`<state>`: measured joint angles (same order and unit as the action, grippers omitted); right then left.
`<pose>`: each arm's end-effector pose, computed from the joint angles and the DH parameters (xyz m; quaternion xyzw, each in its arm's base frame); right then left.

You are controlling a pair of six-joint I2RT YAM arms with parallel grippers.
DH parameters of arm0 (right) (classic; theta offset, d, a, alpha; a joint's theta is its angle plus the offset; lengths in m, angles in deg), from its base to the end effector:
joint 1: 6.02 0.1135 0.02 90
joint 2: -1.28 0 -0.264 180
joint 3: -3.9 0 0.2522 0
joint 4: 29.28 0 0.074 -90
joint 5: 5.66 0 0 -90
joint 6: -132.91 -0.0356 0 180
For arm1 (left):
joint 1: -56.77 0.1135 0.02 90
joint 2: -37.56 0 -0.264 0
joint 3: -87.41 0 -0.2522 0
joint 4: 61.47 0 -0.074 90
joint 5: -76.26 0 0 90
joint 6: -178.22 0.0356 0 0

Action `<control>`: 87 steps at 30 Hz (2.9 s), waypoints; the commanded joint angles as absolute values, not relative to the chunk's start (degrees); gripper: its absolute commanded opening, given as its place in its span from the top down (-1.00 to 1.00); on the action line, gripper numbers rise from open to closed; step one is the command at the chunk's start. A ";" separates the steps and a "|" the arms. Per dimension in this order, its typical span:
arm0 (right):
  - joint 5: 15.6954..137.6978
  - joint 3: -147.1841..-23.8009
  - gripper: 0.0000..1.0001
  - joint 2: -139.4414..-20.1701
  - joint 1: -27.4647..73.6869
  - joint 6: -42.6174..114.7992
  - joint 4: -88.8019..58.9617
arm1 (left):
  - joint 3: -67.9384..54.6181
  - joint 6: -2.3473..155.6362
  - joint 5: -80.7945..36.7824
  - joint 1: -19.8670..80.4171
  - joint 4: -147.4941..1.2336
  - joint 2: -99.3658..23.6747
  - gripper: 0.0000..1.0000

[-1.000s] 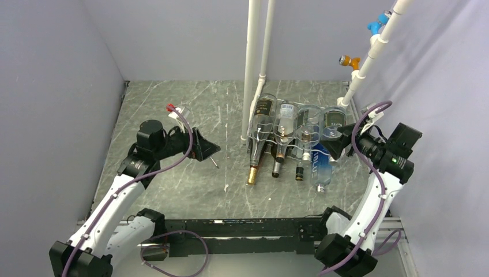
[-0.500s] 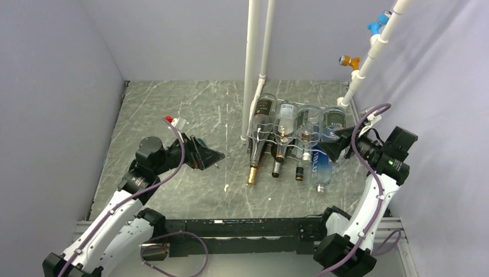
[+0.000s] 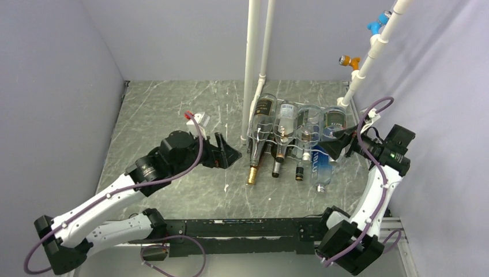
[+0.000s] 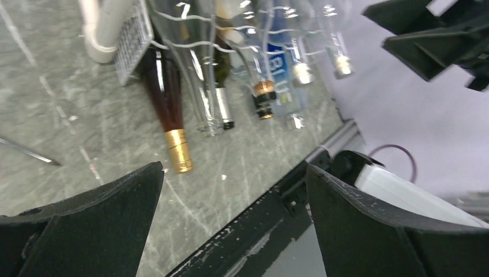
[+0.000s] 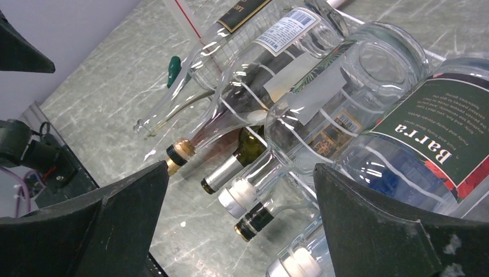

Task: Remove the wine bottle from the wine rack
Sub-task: Pick up the wine bottle from the wine rack.

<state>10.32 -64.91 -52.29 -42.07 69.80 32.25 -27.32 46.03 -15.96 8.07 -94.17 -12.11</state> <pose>0.1531 -0.0691 0.3316 -0.1642 0.7567 0.3213 0.5452 0.1288 -0.1487 0.3504 0.0572 0.8023 -0.4342 0.4056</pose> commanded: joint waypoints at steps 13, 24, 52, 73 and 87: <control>9.39 -69.29 -1.00 -56.78 -44.32 69.79 34.00 | -7.20 44.74 -0.06 0.73 -106.70 -30.70 -0.98; 10.08 -68.98 -1.00 -55.81 -44.34 69.27 33.42 | -4.33 54.21 -10.82 0.38 -100.24 -37.15 -0.98; 10.66 -66.73 -1.00 -55.38 -44.42 66.82 29.90 | -6.38 52.97 10.03 -2.52 -91.59 -51.41 -0.61; 11.08 -65.17 -1.00 -54.71 -44.51 65.93 28.61 | -9.11 52.29 13.06 -2.82 -83.76 -58.34 -0.35; 11.13 -65.23 -1.00 -54.72 -44.60 66.02 28.78 | -8.71 51.58 13.18 -3.06 -83.02 -60.82 -0.14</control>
